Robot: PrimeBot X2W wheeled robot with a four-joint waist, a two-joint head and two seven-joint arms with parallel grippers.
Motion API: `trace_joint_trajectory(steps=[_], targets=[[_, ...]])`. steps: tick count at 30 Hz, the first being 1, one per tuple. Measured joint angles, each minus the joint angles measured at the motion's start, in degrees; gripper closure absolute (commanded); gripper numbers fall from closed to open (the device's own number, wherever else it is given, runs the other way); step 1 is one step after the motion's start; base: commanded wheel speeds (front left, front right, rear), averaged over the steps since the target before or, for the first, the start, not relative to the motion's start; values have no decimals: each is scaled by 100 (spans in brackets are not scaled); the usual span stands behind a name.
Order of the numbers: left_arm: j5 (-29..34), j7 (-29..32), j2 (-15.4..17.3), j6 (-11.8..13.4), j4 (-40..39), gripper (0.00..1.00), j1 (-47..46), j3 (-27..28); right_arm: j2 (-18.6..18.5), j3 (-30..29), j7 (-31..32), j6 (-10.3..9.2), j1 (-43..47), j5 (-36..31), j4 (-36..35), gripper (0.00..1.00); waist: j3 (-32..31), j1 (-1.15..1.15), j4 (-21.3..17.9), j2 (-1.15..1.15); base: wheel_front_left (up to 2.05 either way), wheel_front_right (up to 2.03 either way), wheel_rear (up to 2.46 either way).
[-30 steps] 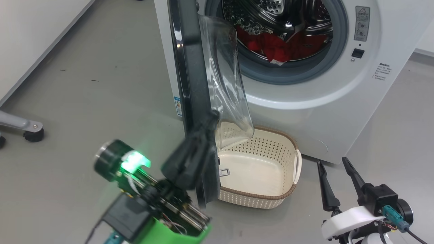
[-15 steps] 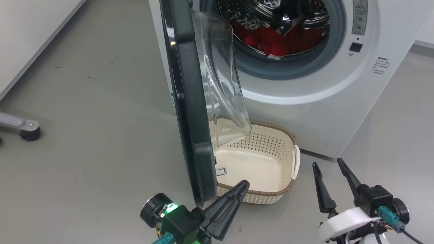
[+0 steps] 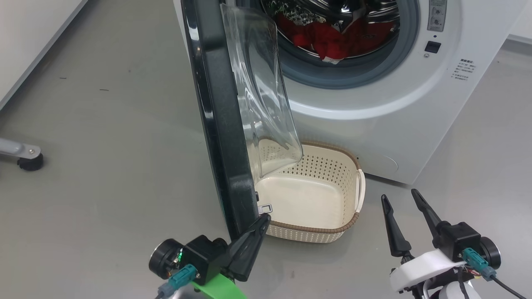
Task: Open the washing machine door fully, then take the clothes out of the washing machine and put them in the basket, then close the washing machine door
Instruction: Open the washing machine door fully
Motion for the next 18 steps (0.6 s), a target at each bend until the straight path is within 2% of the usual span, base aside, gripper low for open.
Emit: trace_joint_trajectory(steps=[4, 18], targets=[[-45, -9, -12, 98, 98, 100, -2, 171, 2, 19, 0, 8, -34, -18, 33, 0, 9, 0, -36, 0, 0, 0, 0], [-208, -178, -113, 172, 380, 100, -125, 368, 10, -69, 0, 44, -35, -42, 52, 0, 28, 0, -78, 0, 0, 0, 0]])
